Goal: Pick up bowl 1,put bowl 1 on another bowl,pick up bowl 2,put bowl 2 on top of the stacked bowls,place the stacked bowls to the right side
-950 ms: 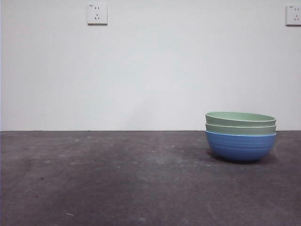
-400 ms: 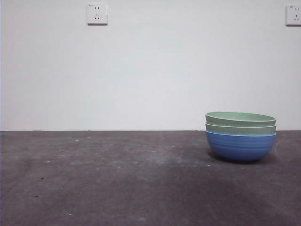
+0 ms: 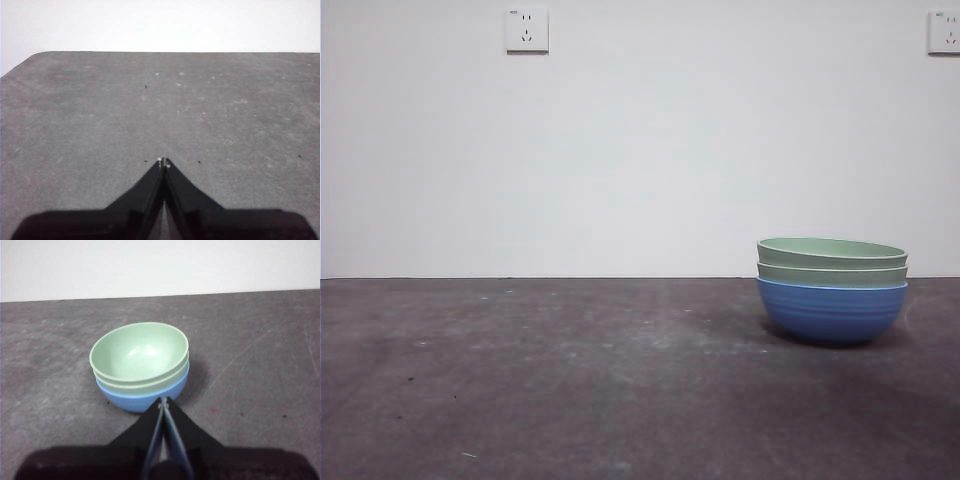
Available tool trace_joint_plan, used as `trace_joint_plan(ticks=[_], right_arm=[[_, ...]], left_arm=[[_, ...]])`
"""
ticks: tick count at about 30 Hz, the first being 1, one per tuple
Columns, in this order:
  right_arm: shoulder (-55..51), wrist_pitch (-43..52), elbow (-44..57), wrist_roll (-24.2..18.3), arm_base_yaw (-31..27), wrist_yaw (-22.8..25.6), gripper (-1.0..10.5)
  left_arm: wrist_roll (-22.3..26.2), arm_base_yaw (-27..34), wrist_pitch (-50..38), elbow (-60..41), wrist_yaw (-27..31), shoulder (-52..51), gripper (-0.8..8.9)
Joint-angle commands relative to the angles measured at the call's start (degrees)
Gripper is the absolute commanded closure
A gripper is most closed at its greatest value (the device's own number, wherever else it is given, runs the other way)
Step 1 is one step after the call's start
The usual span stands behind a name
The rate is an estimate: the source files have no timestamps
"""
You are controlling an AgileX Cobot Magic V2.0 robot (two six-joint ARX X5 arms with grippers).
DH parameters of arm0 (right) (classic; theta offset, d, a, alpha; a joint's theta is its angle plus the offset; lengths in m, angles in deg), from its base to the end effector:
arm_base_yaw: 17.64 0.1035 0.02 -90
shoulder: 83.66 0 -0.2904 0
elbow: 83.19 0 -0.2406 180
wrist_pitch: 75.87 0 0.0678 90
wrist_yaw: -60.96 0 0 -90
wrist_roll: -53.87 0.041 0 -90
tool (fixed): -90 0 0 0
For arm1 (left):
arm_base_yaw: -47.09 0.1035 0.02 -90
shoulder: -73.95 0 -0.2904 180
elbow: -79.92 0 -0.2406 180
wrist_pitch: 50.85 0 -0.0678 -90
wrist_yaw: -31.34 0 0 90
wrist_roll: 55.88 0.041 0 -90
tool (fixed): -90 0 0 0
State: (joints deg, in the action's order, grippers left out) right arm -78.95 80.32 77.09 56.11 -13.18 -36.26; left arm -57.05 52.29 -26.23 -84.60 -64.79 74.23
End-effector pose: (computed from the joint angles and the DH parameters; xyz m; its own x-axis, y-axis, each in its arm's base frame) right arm 0.0696 0.0106 0.1731 0.9677 0.2015 -0.1518 -0.1949 0.9791 0.0578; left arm 0.0690 0.0019 0.1502 0.9865 -0.0174 -0.1627 0.0115 0.9992 -0.0376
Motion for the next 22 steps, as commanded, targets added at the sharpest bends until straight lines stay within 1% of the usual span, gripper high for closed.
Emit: trace_joint_plan(ticks=[1,6,11,14,22], right_arm=[[-1.8,0.1,2.3,1.8,0.0,0.2,9.4],[-4.7,-2.1,4.5,3.4,0.0,0.1,9.4],[-4.7,-1.9,4.5,3.5,0.0,0.1,9.4],[-4.7,-1.8,4.5,4.8,0.0,0.2,9.4],[-4.6,-1.8,4.4,4.8,0.0,0.2,9.4]], left_arm=[[-0.6,0.2,-0.1,-0.9,0.1,-0.2,8.17],[-0.6,0.2,-0.1,-0.9,0.1,-0.2,8.17],[-0.5,0.2,-0.1,-0.9,0.1,-0.2,8.17],[-0.5,0.2,-0.1,-0.9,0.1,-0.2,8.17],[-0.6,0.2,-0.1,-0.9,0.1,-0.2,8.17]])
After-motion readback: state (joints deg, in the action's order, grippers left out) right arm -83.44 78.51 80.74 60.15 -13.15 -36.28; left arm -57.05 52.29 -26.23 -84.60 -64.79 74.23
